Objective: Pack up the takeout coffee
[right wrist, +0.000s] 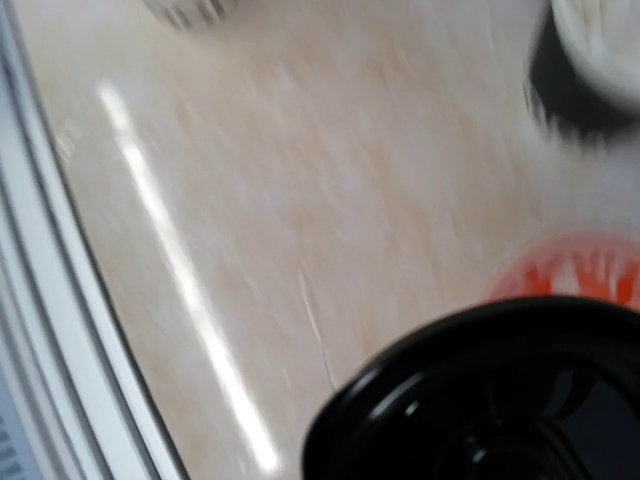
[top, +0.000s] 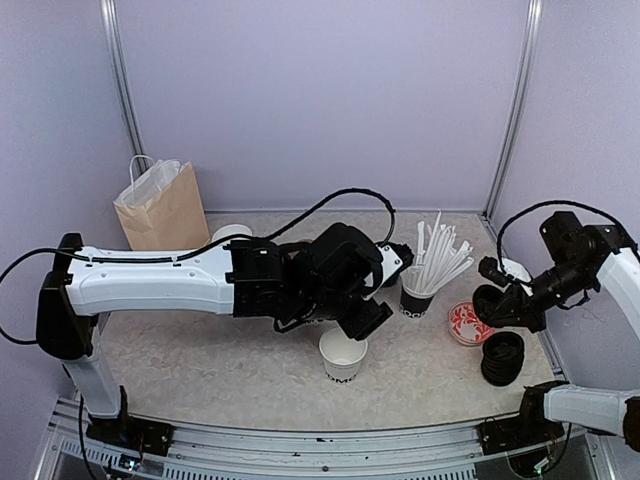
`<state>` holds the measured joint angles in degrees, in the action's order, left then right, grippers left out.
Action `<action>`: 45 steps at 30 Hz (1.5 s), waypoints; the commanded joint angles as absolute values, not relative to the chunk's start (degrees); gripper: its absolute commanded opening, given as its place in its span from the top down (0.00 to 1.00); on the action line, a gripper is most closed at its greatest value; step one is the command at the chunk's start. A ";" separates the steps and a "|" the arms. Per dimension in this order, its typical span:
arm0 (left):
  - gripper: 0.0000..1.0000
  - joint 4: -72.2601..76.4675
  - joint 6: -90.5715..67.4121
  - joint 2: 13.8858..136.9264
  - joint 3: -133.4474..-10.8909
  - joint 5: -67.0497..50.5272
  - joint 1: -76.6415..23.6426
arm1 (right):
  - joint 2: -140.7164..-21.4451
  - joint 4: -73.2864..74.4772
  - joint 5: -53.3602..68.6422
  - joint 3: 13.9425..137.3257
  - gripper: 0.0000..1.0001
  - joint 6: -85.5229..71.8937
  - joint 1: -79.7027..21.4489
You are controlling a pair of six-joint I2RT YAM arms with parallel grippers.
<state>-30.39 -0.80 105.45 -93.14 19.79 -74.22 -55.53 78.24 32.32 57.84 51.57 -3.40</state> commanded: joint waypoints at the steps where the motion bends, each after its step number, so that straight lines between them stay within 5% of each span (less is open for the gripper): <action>1: 0.32 -19.21 2.72 101.73 -92.49 19.35 -73.58 | -55.09 78.93 44.73 62.61 0.97 52.02 -6.22; 19: 0.16 46.77 13.67 95.10 -67.73 0.58 -72.33 | -68.52 77.07 78.45 84.42 0.95 52.30 -15.28; 32: 0.14 52.48 9.83 107.52 -79.22 -3.29 -70.77 | -69.90 75.09 82.56 84.23 0.94 49.16 -17.63; 35: 0.07 52.90 8.90 108.63 -80.10 -4.49 -70.19 | -69.70 75.05 82.48 83.92 0.94 49.04 -17.67; 45: 0.16 52.89 7.03 109.94 -80.74 -8.61 -69.09 | -69.59 73.88 82.61 82.71 0.93 48.27 -17.67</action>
